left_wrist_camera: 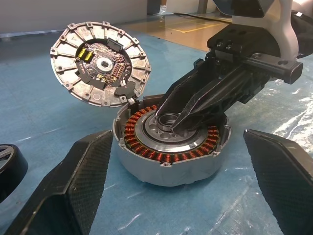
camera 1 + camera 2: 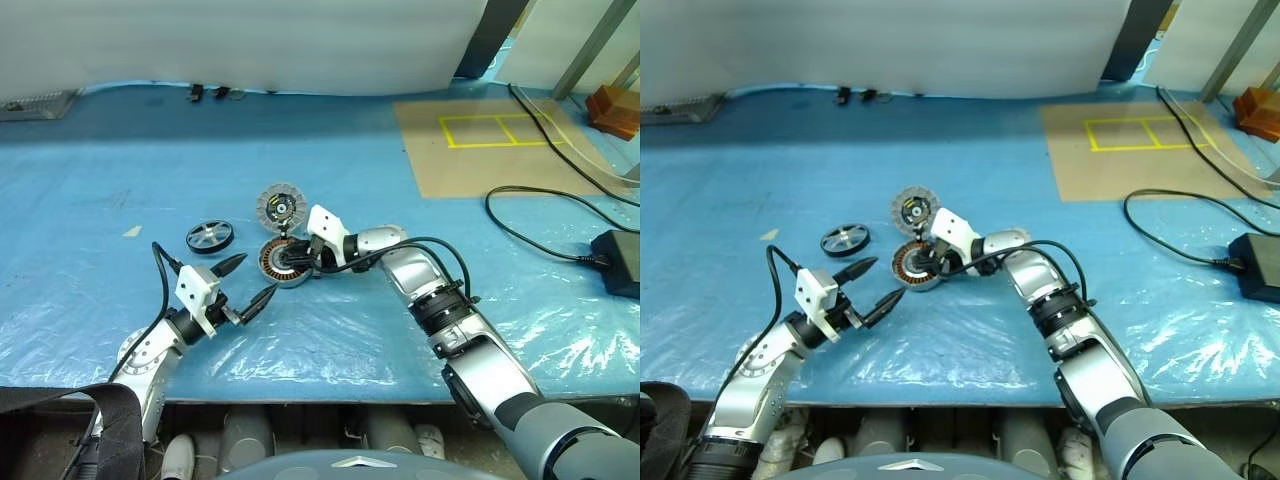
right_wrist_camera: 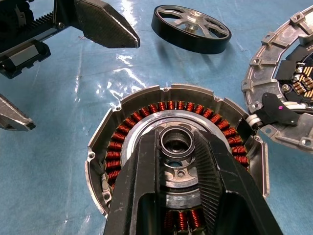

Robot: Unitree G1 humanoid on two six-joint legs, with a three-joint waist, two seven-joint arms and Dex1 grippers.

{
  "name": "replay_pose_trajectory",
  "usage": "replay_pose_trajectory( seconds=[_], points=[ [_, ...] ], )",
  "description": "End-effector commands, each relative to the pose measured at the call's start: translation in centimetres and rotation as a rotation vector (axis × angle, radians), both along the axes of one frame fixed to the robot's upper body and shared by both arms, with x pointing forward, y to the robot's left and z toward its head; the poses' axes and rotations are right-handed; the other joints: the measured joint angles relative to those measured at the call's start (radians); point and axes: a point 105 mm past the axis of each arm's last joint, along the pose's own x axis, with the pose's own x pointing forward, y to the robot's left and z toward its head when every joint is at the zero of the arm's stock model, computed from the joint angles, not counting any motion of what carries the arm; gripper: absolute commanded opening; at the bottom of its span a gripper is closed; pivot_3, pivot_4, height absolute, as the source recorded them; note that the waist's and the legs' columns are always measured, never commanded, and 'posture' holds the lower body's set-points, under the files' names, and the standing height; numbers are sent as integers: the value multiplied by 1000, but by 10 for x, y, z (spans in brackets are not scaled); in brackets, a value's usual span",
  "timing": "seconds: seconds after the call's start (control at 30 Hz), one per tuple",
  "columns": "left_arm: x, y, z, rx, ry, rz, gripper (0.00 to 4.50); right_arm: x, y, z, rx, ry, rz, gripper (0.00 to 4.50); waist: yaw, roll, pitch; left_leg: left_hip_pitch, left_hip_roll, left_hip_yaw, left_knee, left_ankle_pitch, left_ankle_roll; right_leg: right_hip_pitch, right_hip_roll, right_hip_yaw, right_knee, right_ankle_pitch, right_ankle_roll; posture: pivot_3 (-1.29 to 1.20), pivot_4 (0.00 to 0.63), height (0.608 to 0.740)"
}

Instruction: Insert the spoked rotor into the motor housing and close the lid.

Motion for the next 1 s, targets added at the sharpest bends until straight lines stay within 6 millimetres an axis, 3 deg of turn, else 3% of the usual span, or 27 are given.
replay_pose_trajectory(
  seconds=[0.03,1.0],
  points=[
    [0,-2,9,-1,-42,-9,4500,2,3,14,19,-41,17,753,0,0,0,0,0,0,0,0,0,0,0,0,0,0,0,0,150,740],
    [2,-4,9,-2,-41,-15,4500,3,0,7,14,-20,6,645,0,0,0,0,0,0,1,0,0,0,0,0,1,0,0,0,150,740]
  ],
)
